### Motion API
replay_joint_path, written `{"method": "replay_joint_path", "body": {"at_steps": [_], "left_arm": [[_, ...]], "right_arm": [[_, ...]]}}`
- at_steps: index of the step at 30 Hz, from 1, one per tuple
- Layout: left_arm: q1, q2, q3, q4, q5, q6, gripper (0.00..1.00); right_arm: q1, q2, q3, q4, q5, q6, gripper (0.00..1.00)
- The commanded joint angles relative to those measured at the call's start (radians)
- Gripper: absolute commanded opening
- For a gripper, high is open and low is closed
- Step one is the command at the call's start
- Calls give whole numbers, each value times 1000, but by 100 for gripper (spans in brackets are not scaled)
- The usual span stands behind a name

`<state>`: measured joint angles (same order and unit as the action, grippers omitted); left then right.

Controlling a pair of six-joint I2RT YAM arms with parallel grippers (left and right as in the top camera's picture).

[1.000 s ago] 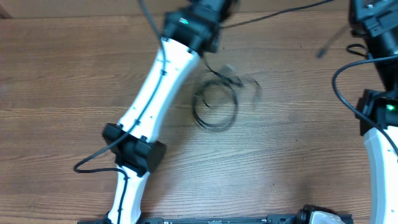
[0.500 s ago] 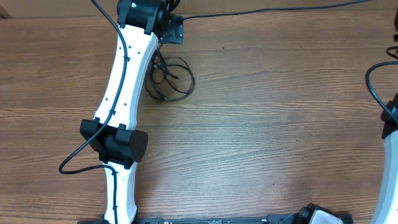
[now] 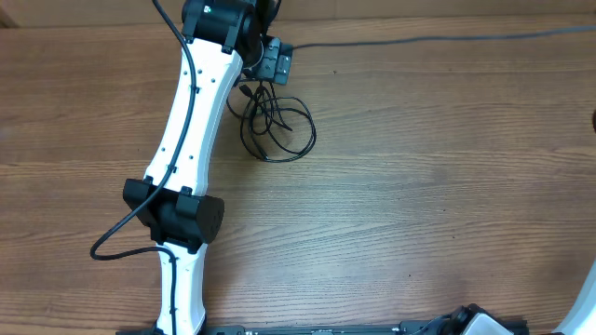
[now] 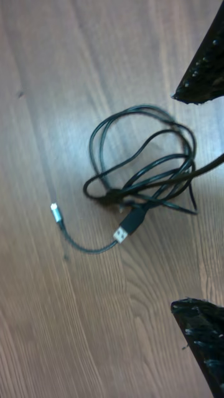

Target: Untangle cables

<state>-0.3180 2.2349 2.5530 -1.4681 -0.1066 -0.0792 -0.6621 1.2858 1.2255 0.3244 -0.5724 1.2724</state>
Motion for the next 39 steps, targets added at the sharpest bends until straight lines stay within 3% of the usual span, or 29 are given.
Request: {"method": "replay_joint_path", "body": {"at_steps": [1, 7, 12, 16, 19, 21, 23, 25, 26, 28, 34, 39], "left_arm": [[0, 2, -6, -14, 58, 103, 100], [0, 2, -6, -25, 63, 103, 100], [-4, 2, -6, -62, 245, 155, 99], [-4, 2, -6, -122, 259, 154, 100], [-4, 2, -6, -154, 257, 154, 78], [-4, 2, -6, -157, 257, 154, 55], [-4, 2, -6, -156, 257, 154, 42], [-4, 2, -6, -162, 258, 154, 36], [-4, 2, -6, -169, 257, 155, 22], [-4, 2, -6, -184, 258, 168, 4], [-6, 2, -6, -222, 310, 256, 4], [-6, 2, -6, -219, 599, 405, 4]], "right_arm": [[-59, 13, 33, -46, 52, -97, 4], [-125, 52, 33, -117, 23, -107, 4], [-127, 68, 32, -150, 6, -149, 4], [-127, 74, 32, -159, 5, -165, 4], [-127, 74, 32, -197, 5, -183, 4], [-126, 74, 32, -226, 5, -209, 4], [-126, 74, 32, -250, 5, -228, 4], [-126, 74, 32, -256, 6, -234, 4], [-126, 74, 32, -256, 6, -234, 4], [-126, 74, 32, -256, 6, -234, 4], [-126, 87, 32, -265, 6, -235, 13], [-126, 111, 32, -286, 5, -235, 13]]}}
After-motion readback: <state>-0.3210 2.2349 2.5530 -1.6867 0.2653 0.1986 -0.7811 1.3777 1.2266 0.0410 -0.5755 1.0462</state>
